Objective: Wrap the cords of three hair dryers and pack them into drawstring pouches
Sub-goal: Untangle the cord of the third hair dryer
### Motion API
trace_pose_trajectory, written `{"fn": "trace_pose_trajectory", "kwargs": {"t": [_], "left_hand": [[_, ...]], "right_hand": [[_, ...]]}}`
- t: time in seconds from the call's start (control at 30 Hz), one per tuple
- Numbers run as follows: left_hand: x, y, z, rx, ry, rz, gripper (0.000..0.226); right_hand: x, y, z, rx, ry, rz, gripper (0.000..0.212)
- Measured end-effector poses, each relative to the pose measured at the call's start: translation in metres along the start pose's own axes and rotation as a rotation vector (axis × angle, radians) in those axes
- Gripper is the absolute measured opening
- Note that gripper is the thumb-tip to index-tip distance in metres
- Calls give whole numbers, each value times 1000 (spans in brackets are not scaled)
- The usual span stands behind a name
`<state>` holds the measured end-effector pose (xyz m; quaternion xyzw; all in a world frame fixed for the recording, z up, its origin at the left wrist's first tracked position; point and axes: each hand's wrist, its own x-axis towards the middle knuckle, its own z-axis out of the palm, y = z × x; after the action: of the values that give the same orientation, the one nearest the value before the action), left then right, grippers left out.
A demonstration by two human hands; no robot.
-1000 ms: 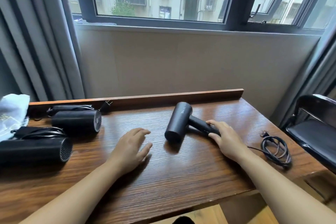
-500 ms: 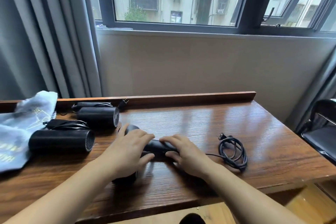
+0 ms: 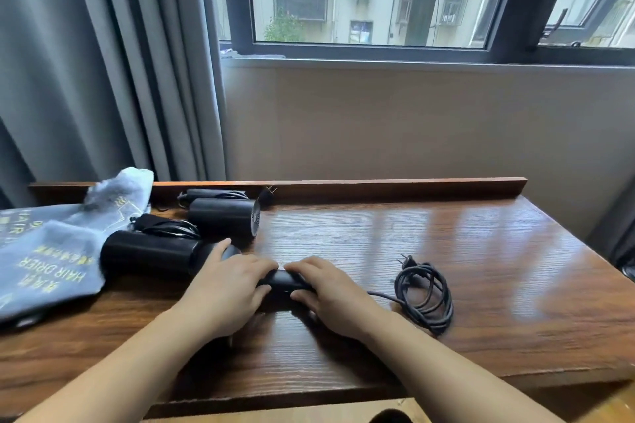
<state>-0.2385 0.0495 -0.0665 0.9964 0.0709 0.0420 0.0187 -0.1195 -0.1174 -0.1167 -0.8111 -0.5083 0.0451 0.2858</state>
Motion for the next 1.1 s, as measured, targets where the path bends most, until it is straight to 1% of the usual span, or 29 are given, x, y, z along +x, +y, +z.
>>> {"fn": "trace_pose_trajectory", "kwargs": {"t": [0.2, 0.27, 0.33, 0.4, 0.47, 0.53, 0.57, 0.6, 0.67, 0.7, 0.73, 0.8, 0.9, 1.0, 1.1], "left_hand": [[2, -27, 3, -25, 24, -7, 38], [3, -37, 4, -12, 30, 1, 39], [5, -46, 4, -10, 31, 6, 39], [8, -53, 4, -19, 31, 13, 39], [11, -57, 4, -29, 35, 12, 38], [15, -59, 5, -25, 38, 12, 38], [16, -58, 6, -17, 37, 12, 39], [18, -57, 5, -12, 32, 8, 39], [21, -53, 6, -9, 9, -6, 40], [24, -50, 7, -19, -4, -6, 42], [27, -44, 7, -39, -7, 2, 44], [35, -29, 9, -68, -3, 38, 48], [46, 4, 10, -135, 38, 108, 67], [55, 36, 18, -335, 28, 91, 58], [69, 58, 28, -433, -16, 76, 60]], "right_hand": [[11, -8, 6, -30, -37, -53, 52], [9, -4, 4, -50, -10, -79, 52], [4, 3, -1, -62, 87, -126, 48], [-2, 13, -15, -68, 227, -124, 45], [-10, 22, -37, -79, 359, -69, 45], [-18, 34, -60, -125, 438, 64, 45], [-22, 41, -72, -161, 426, 182, 44], [-27, 50, -82, -201, 367, 323, 45], [-34, 64, -98, -233, 148, 580, 54], [-36, 69, -102, -195, 43, 654, 58], [-38, 72, -104, -132, -26, 686, 59], [-38, 73, -105, 25, -66, 673, 54], [-35, 73, -100, 130, -55, 601, 45], [-24, 77, -91, 207, 9, 533, 27], [-8, 86, -84, 354, 159, 441, 18]]}}
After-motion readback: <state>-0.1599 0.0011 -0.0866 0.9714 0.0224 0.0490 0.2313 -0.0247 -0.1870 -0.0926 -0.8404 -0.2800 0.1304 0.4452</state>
